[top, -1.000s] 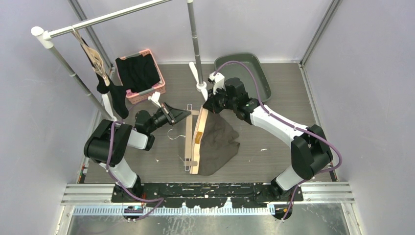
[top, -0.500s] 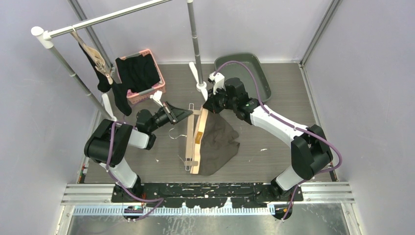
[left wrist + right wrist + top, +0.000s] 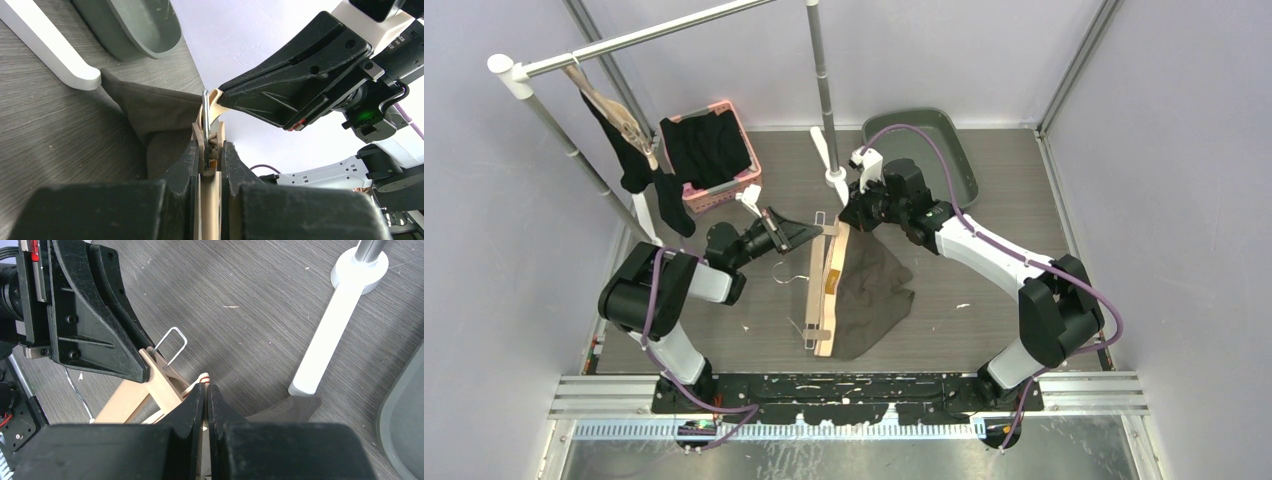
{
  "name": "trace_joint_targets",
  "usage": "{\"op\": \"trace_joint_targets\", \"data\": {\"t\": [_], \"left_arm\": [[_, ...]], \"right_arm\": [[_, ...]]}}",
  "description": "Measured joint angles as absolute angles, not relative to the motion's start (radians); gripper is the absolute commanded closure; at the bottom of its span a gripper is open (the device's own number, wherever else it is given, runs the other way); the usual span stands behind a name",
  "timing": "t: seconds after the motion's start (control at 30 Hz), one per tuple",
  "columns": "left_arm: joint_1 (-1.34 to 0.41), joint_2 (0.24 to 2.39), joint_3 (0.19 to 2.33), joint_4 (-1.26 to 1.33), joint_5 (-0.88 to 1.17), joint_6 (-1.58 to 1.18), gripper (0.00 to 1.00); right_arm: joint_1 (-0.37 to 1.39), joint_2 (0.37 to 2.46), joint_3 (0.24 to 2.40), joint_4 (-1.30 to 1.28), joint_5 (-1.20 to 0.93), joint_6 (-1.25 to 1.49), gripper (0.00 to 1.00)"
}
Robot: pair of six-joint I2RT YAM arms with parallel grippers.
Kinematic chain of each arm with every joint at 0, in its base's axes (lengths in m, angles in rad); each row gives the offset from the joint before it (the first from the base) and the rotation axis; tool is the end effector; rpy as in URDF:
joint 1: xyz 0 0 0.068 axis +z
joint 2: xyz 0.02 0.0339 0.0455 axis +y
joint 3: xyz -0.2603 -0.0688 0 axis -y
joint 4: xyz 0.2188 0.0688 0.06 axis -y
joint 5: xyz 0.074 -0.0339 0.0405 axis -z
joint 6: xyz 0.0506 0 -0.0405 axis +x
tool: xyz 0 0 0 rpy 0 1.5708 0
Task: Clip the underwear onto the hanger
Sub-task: Clamp the underwear onto the hanger.
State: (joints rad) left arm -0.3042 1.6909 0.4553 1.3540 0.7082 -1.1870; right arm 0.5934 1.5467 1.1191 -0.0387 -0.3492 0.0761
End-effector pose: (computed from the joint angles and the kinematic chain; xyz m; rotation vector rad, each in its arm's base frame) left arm 0.2682 -0.1187 0.1983 -0.0817 1.7380 -1.6634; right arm 0.2774 0.2080 0.2829 -0.7517 1.9558 0.7687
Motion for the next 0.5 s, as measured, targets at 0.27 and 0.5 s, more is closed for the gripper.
{"op": "trace_joint_targets", "data": {"t": [0.27,0.5], "left_arm": [[-0.315,1.71,0.468,1.354,0.707,-1.185,1.0],[-0.321,1.727,0.473,1.354,0.7,-1.183,1.0]], "right_arm": [[0.593,1.547,1.119,-0.039,-0.35,0.073,0.94],[0.593,1.54,1.119,-0.039,-0.35,0.072,0.94]]}}
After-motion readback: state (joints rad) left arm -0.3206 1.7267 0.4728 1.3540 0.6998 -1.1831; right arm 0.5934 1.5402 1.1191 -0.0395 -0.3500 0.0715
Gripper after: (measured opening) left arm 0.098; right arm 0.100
